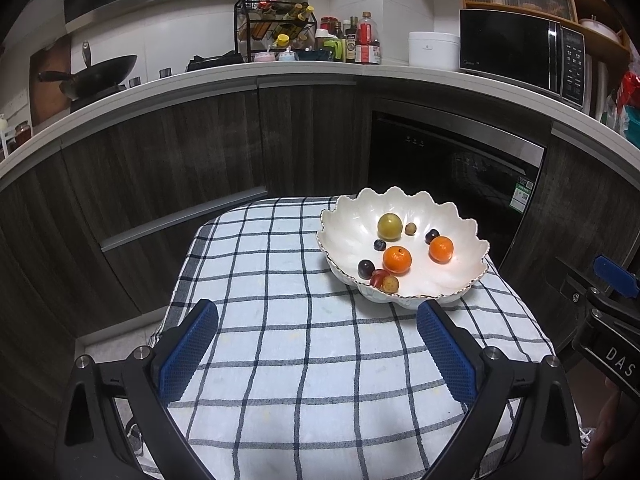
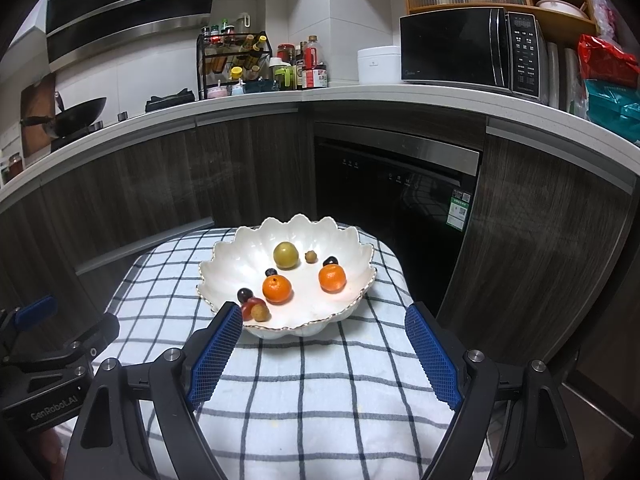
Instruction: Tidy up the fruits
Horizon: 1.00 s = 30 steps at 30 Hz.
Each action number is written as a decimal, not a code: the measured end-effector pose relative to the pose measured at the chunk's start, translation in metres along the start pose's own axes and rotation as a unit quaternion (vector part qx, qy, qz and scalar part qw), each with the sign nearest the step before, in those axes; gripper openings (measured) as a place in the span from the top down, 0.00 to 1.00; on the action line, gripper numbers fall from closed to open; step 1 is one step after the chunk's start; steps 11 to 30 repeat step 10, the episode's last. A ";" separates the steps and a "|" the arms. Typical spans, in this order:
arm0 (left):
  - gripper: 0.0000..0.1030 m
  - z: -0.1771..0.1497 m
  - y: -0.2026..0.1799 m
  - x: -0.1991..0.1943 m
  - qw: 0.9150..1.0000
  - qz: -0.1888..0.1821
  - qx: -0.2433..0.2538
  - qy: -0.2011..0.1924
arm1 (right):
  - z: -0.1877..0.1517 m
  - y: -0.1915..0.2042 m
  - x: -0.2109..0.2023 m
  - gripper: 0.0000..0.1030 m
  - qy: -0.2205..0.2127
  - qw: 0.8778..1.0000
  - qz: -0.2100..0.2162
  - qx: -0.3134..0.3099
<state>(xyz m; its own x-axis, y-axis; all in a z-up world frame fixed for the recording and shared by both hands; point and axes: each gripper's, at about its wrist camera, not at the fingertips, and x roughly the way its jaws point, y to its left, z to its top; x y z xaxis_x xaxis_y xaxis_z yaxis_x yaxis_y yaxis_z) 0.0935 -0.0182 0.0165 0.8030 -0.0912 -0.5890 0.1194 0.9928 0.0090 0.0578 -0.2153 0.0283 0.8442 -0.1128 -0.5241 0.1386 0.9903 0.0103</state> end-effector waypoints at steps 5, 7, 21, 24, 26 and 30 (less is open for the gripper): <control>0.02 -0.002 0.000 0.003 1.000 -0.002 -0.003 0.004 | -0.002 0.001 0.001 0.18 0.001 1.000 0.000 0.000; 0.02 -0.003 -0.001 0.003 1.000 0.001 -0.003 0.005 | -0.004 0.001 0.001 0.18 0.002 1.000 -0.001 0.001; 0.02 -0.003 -0.002 0.005 1.000 0.000 -0.004 0.008 | -0.005 0.001 0.003 0.18 0.003 1.000 -0.001 0.001; 0.02 -0.003 -0.002 0.005 1.000 0.000 -0.004 0.008 | -0.005 0.001 0.003 0.18 0.003 1.000 -0.001 0.001; 0.02 -0.003 -0.002 0.005 1.000 0.000 -0.004 0.008 | -0.005 0.001 0.003 0.18 0.003 1.000 -0.001 0.001; 0.02 -0.003 -0.002 0.005 1.000 0.000 -0.004 0.008 | -0.005 0.001 0.003 0.18 0.003 1.000 -0.001 0.001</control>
